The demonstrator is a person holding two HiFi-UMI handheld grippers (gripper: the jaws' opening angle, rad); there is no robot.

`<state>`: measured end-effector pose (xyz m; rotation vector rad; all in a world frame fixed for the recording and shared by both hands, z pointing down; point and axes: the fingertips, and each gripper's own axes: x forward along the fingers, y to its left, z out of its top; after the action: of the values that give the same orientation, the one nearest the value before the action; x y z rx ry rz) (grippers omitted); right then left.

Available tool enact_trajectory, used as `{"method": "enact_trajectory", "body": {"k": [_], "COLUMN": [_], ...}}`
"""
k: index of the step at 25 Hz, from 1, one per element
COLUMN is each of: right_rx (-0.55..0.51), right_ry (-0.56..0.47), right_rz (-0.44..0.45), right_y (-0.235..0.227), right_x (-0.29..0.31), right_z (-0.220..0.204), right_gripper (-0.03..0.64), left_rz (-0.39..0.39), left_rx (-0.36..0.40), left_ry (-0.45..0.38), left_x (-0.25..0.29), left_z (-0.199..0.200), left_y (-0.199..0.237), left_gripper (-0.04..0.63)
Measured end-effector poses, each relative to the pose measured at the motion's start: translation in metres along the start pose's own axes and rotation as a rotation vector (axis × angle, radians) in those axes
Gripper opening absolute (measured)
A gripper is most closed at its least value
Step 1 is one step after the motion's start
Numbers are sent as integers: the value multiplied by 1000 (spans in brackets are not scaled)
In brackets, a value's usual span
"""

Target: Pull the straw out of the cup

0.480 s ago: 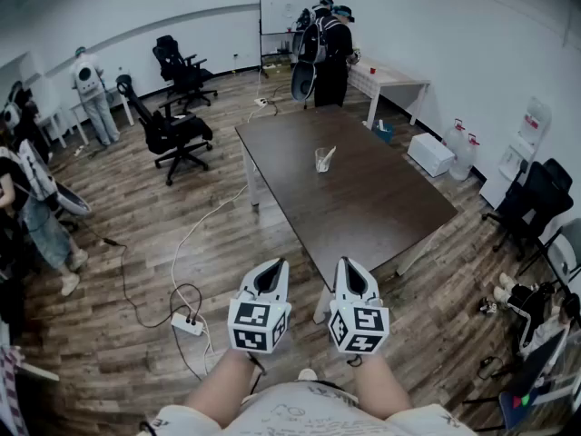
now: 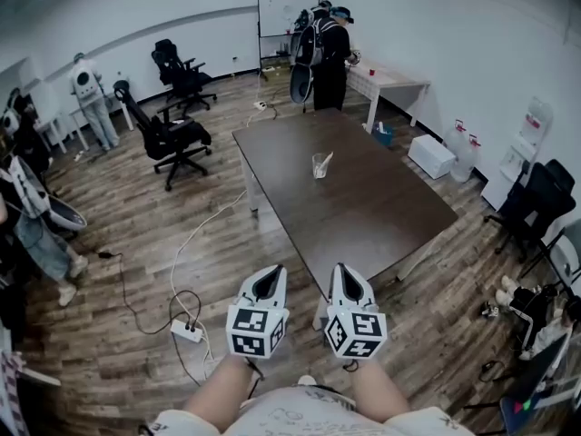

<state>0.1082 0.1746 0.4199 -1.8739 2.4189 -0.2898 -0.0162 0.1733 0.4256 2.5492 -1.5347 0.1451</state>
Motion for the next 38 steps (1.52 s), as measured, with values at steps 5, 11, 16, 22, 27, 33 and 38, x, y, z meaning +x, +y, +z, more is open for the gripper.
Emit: {"method": "enact_trajectory", "body": {"k": [5, 11, 16, 22, 27, 33, 38], "right_rx": [-17, -16, -10, 1, -10, -14, -21], "right_ry": [21, 27, 32, 58, 67, 58, 58], "right_rz": [4, 26, 51, 70, 78, 54, 20], "right_y": [-16, -48, -69, -84, -85, -87, -90], "right_x": [12, 24, 33, 42, 52, 75, 106], "right_z": [0, 2, 3, -4, -8, -8, -13], "right_gripper": [9, 9, 9, 9, 9, 9, 9], "left_rz": [3, 23, 36, 51, 55, 33, 0], "left_rx": [3, 13, 15, 27, 24, 27, 21], "left_ry": [5, 4, 11, 34, 36, 23, 20], "left_x": [21, 51, 72, 89, 99, 120, 148], "left_z": [2, 2, -1, -6, -10, -7, -7], "left_y": [-8, -27, -41, -49, -43, -27, -5], "left_gripper": [0, 0, 0, 0, 0, 0, 0]}}
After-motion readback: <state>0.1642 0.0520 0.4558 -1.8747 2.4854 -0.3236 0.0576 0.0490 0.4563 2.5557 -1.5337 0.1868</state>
